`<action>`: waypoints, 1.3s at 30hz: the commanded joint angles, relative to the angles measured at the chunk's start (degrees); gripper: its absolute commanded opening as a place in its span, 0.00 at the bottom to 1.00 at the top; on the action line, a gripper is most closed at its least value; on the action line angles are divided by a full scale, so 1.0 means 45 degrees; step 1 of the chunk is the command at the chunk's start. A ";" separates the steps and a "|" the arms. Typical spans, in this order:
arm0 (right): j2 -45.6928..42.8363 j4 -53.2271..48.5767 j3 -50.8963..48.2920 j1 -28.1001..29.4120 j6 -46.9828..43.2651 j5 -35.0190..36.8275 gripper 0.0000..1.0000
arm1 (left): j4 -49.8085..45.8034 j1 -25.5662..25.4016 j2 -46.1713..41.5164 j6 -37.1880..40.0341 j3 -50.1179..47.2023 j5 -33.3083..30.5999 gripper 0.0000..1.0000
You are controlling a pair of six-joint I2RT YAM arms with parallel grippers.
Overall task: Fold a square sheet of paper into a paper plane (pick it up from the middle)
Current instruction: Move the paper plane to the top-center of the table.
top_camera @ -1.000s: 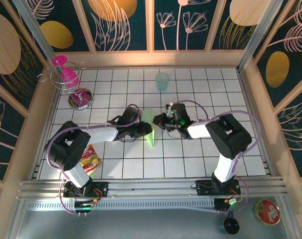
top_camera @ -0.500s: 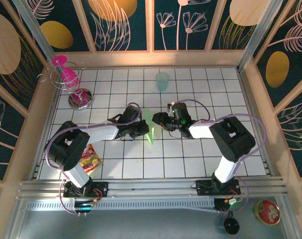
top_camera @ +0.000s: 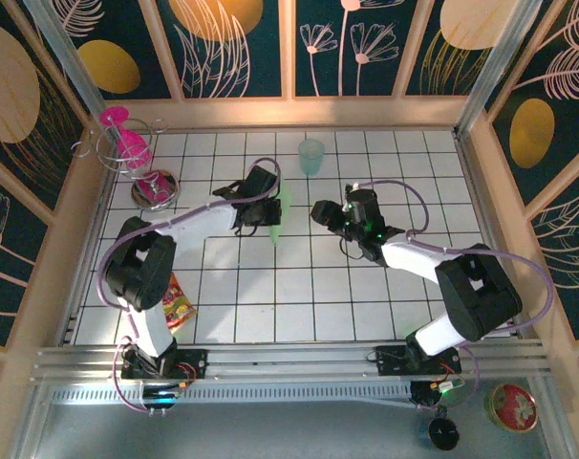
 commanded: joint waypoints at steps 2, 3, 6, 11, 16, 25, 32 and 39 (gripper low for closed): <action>-0.0170 -0.0290 -0.0316 -0.0028 -0.0289 0.0602 0.59 | -0.2244 0.0491 0.1457 0.1759 0.1722 -0.1215 0.11; -0.0159 -0.0282 -0.0317 -0.0040 -0.0307 0.0617 0.59 | -0.2319 0.0562 0.1731 0.1855 0.2006 -0.1332 0.11; -0.0103 -0.0297 -0.0366 -0.0087 -0.0347 0.0583 0.59 | -0.2410 0.0788 0.2498 0.2115 0.2760 -0.1577 0.11; -0.0009 -0.0184 -0.0415 -0.0272 -0.0387 0.0279 0.59 | -0.2579 0.0953 0.3341 0.2012 0.3515 -0.1584 0.12; 0.0052 -0.0118 -0.0417 -0.0491 -0.0438 0.0002 0.59 | -0.2561 0.0962 0.3713 0.1691 0.3570 -0.1586 0.17; 0.0093 -0.0106 -0.0375 -0.0616 -0.0452 -0.0135 0.59 | -0.2557 0.0982 0.4077 0.1296 0.3555 -0.1350 0.32; 0.0093 -0.0129 -0.0395 -0.0616 -0.0420 -0.0183 0.59 | -0.2446 0.1000 0.4396 0.0752 0.3461 -0.1861 0.43; 0.0146 -0.0103 -0.0415 -0.0615 -0.0386 -0.0164 0.59 | -0.1970 0.1007 0.4796 -0.0068 0.3261 -0.1977 0.48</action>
